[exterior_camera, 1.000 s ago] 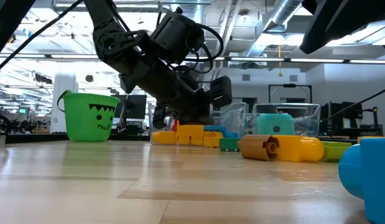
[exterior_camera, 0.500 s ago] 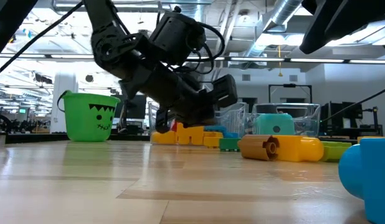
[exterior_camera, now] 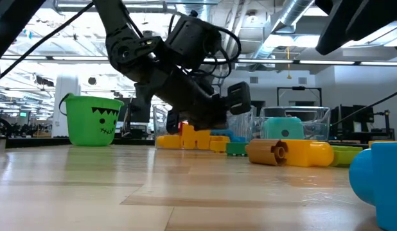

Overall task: Pick & Place Toys
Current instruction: Put the yellow gamepiece into the left transparent bin

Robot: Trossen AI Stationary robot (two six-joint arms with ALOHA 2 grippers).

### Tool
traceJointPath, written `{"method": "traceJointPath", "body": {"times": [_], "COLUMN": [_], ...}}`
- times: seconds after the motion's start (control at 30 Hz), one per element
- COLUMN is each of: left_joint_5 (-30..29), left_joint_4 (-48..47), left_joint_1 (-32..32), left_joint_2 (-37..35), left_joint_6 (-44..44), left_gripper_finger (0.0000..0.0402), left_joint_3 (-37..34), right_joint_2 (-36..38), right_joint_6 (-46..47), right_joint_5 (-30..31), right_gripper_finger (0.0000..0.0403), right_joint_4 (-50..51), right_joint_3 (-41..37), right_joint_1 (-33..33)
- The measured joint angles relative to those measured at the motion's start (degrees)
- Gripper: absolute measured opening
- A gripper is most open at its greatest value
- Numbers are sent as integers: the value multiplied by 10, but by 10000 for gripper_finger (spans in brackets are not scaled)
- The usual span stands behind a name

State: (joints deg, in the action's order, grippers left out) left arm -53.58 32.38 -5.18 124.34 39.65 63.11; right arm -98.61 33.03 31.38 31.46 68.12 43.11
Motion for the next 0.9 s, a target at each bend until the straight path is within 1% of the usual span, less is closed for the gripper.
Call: {"method": "traceJointPath", "body": {"times": [0.13, 0.47, 0.63, 0.9], "left_joint_5": [5, 5, 36, 35], "left_joint_4": [-26, -43, -55, -87], "left_joint_1": [2, 6, 14, 8], "left_joint_2": [4, 4, 4, 3], "left_joint_6": [25, 29, 33, 42], "left_gripper_finger": [1, 1, 1, 1], "left_joint_3": [-2, -1, -1, 0], "right_joint_2": [0, 0, 0, 0], "right_joint_6": [0, 0, 0, 0], "right_joint_5": [0, 0, 0, 0], "right_gripper_finger": [186, 186, 186, 186], "right_joint_4": [-1, -2, -2, -2], "right_joint_3": [0, 0, 0, 0], "right_joint_1": [0, 0, 0, 0]}}
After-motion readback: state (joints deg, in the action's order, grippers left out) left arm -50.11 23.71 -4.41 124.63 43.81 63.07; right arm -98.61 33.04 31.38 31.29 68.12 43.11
